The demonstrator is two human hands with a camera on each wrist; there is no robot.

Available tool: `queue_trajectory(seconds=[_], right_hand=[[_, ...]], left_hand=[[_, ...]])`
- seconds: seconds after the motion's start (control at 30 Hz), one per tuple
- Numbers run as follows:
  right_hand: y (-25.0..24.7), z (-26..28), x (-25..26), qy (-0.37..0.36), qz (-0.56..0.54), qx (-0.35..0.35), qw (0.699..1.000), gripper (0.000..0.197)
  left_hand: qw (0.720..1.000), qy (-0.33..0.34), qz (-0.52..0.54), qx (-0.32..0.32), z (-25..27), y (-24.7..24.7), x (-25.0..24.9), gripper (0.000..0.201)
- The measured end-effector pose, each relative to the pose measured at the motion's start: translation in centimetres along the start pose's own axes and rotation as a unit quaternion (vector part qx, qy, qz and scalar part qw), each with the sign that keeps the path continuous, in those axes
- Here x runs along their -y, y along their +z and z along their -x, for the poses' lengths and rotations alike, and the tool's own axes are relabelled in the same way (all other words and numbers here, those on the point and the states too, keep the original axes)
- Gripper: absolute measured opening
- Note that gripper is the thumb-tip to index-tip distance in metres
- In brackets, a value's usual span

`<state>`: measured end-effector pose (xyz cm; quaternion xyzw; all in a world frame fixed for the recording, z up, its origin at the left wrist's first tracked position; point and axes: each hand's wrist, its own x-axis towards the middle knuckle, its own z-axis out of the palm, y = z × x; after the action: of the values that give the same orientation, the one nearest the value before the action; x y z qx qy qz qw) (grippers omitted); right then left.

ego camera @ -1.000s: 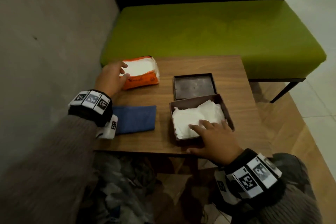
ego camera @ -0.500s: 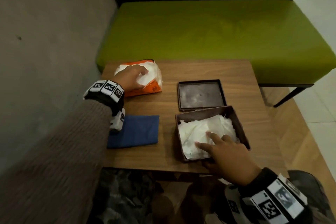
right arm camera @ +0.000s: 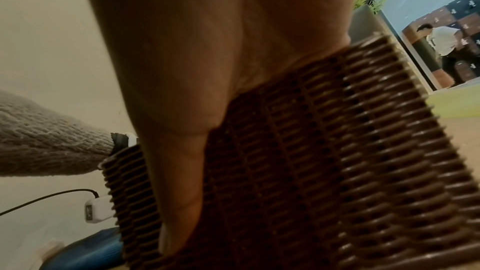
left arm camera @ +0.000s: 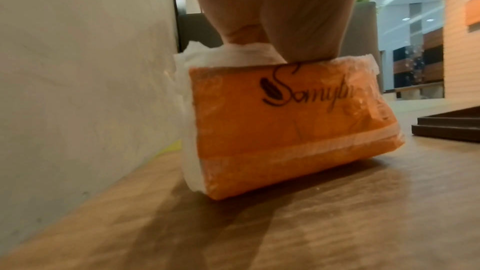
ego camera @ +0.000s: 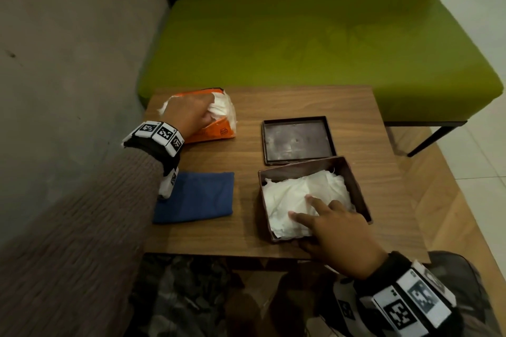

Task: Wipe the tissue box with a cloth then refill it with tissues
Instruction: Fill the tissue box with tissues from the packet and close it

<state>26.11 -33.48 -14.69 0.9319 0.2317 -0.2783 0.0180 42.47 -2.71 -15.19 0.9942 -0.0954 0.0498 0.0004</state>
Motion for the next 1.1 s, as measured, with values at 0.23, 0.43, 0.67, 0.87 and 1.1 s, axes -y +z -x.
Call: queue_trajectory(seconds=[0.23, 0.43, 0.67, 0.87, 1.1], right_hand=[[0.0, 0.1, 0.0, 0.000, -0.003, -0.005, 1.000, 0.057], [0.0, 0.2, 0.0, 0.003, -0.007, -0.007, 1.000, 0.059], [0.0, 0.7, 0.3, 0.020, -0.044, -0.067, 0.997, 0.081], [0.8, 4.3, 1.1, -0.043, -0.085, -0.207, 0.974, 0.100], [4.8, 8.7, 3.3, -0.098, -0.520, -0.300, 0.794, 0.045]], left_hand=[[0.989, 0.118, -0.076, -0.047, -0.2, -3.3, 0.4, 0.034], [0.986, 0.035, -0.010, -0.164, 0.9, -7.9, 0.5, 0.033], [0.774, -0.268, 0.543, -0.183, 9.0, -9.9, -4.4, 0.031], [0.416, -0.350, 0.839, 0.003, 19.2, -8.4, -14.1, 0.021], [0.343, -0.315, 0.884, 0.040, 24.1, -6.4, -19.2, 0.036]])
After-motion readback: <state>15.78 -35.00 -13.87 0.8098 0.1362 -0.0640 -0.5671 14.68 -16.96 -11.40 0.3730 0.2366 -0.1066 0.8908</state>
